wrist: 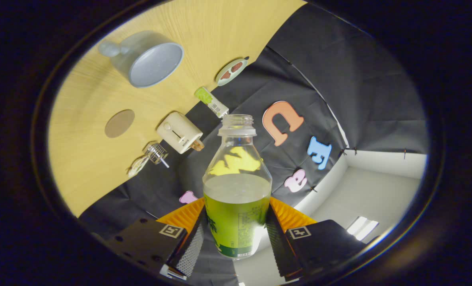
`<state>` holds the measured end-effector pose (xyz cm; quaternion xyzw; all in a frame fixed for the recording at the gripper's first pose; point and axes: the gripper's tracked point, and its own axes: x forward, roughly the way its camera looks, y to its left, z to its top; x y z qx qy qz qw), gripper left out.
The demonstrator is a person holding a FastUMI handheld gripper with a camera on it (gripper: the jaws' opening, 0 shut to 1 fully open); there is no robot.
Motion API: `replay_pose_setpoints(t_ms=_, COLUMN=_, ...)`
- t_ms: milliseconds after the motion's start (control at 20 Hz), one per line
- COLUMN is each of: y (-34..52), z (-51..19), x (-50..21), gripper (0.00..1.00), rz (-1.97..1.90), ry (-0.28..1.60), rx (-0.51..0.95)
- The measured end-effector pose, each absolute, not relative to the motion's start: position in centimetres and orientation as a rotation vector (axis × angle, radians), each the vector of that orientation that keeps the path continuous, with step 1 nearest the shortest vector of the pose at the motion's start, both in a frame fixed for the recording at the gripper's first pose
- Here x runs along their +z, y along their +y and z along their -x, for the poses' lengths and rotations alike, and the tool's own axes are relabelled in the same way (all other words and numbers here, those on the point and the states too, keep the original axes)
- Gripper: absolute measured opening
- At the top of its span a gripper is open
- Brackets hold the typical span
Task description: Take the bottle from table, then pour the juice into the cup, finally place the bottle on the coaster
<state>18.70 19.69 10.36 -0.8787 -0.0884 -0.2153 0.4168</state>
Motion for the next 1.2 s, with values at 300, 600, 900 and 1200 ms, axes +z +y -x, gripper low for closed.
replay_pose_setpoints(t_ms=300, y=16.4, z=-19.8, x=7.9, gripper=0.81, rz=1.840, ry=-0.046, rx=-0.437)
replay_pose_setpoints(t_ms=600, y=15.4, z=-21.0, x=7.4, gripper=0.82, rz=1.503, ry=0.015, rx=-0.381)
replay_pose_setpoints(t_ms=900, y=15.1, z=-21.6, x=7.7, gripper=0.82, rz=1.044, ry=0.084, rx=-0.296)
replay_pose_setpoints(t_ms=1200, y=15.6, z=-23.8, x=7.4, gripper=0.82, rz=0.612, ry=0.120, rx=-0.168)
